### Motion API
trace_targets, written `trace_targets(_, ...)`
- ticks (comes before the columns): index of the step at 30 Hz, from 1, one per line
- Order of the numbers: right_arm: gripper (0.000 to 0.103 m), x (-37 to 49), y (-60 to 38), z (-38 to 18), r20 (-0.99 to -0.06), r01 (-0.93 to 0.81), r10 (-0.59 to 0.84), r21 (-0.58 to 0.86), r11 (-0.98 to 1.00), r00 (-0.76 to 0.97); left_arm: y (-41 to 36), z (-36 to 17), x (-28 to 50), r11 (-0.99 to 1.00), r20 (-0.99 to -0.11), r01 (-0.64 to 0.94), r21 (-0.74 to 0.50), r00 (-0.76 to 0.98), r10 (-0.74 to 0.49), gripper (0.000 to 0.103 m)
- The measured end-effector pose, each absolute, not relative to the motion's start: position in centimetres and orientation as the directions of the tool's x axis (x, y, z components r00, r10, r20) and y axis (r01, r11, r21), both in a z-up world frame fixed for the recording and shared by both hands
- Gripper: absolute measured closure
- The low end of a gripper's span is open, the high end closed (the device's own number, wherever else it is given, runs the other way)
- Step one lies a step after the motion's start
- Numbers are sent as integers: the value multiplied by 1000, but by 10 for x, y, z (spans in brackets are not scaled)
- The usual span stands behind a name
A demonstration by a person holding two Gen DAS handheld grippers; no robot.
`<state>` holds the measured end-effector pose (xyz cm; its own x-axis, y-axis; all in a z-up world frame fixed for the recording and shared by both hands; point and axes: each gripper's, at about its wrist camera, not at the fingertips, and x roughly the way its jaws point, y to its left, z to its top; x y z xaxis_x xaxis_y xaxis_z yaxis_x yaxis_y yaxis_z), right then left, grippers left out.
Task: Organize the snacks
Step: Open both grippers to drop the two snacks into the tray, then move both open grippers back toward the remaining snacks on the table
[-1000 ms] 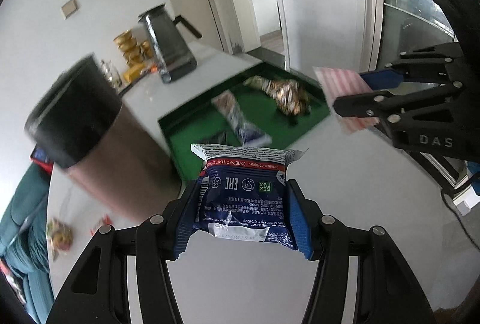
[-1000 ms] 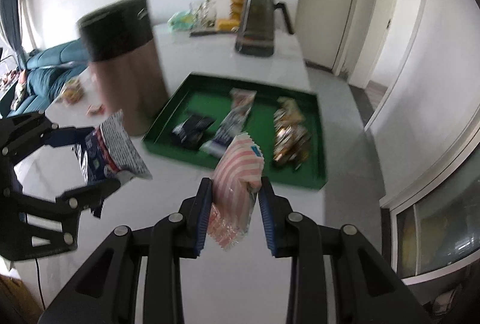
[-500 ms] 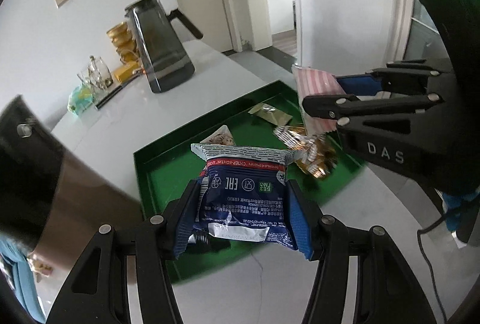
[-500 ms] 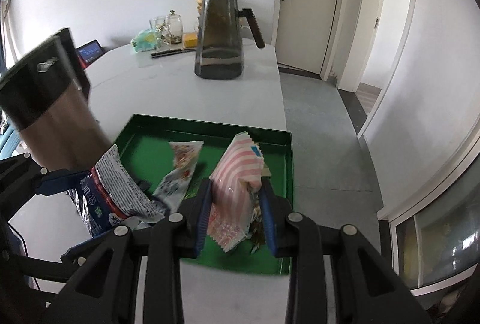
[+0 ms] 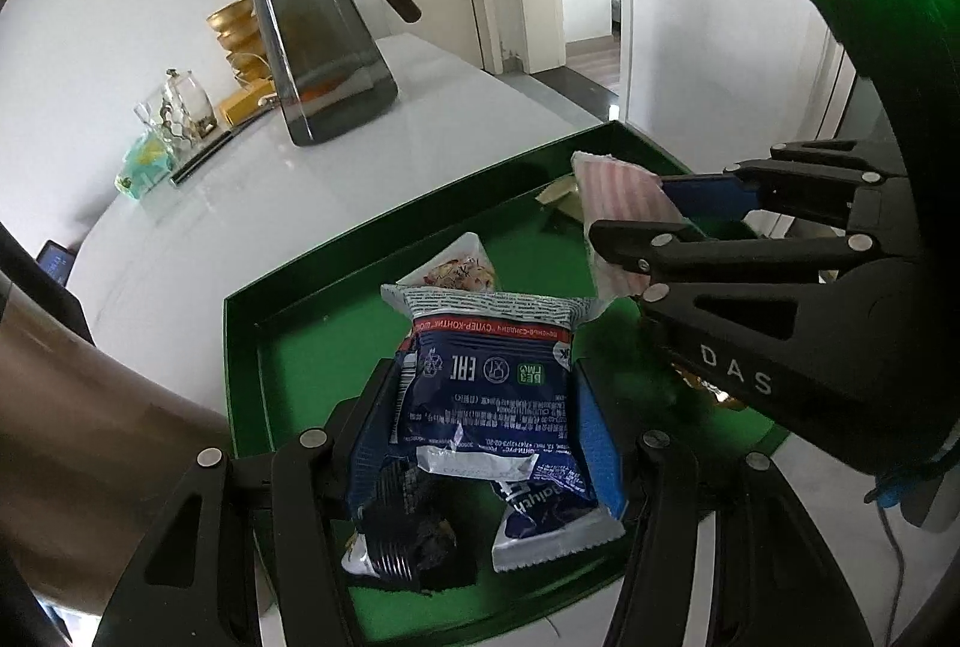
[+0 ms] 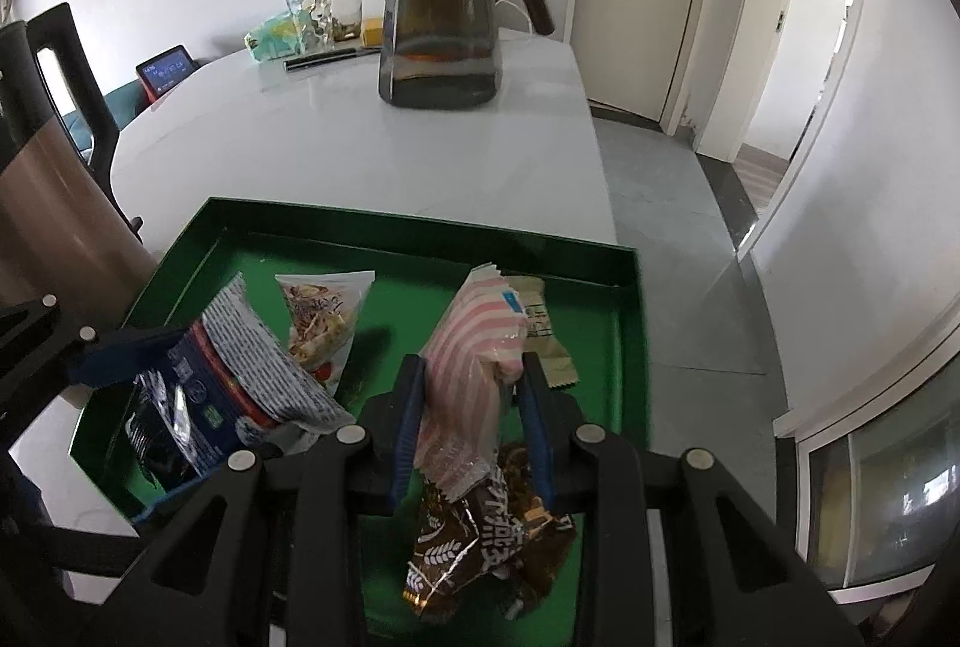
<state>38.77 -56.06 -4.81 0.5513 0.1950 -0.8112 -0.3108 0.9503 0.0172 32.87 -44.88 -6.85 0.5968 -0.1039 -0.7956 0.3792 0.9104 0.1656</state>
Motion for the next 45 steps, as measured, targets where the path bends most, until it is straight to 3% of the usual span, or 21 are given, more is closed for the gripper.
trace_targets(24, 103, 387, -553, -59, -819, -325, 219, 43, 945, 530, -448, -74, 338, 919, -784, 354, 173, 615, -89, 49)
trace_targets(28, 100, 385, -554, -56, -812, -325, 232, 55, 944, 536, -447, -72, 337, 921, -780, 350, 170, 619, -92, 48)
trace_targets(31, 97, 384, -553, -54, -809, -327, 236, 58, 943, 538, -447, -70, 335, 921, -771, 344, 181, 631, -85, 42)
trace_targets(36, 77, 381, -556, -48, -800, -319, 247, 74, 945, 547, -445, -66, 333, 926, -761, 331, 182, 643, -80, 38)
trace_targets(45, 74, 373, -556, -32, -776, -319, 259, 78, 944, 575, -442, -55, 325, 932, -741, 317, 178, 666, -85, 31)
